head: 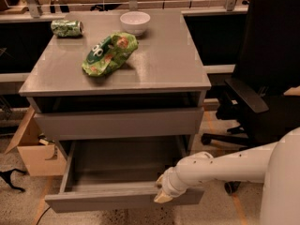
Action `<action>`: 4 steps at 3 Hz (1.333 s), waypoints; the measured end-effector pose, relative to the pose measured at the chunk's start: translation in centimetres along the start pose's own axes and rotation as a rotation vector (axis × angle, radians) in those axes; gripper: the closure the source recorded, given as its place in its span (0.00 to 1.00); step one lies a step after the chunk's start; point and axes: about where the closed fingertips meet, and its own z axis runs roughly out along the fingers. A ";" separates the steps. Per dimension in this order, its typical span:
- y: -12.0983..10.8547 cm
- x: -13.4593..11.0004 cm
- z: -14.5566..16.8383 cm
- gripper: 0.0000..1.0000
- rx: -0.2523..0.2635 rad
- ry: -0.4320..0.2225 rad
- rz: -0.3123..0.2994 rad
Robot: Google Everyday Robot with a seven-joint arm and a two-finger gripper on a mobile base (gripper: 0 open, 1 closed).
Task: Open middle drawer
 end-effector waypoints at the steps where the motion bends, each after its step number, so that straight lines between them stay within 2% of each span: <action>1: 0.1 0.0 0.1 0.58 -0.002 0.000 0.000; 3: 0.1 -0.1 0.0 0.12 -0.012 -0.005 -0.006; 4: 0.3 0.1 -2.3 0.00 0.026 -0.009 0.004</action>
Offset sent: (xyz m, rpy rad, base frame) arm -0.0007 0.0005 -0.0007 0.0002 0.0017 0.0012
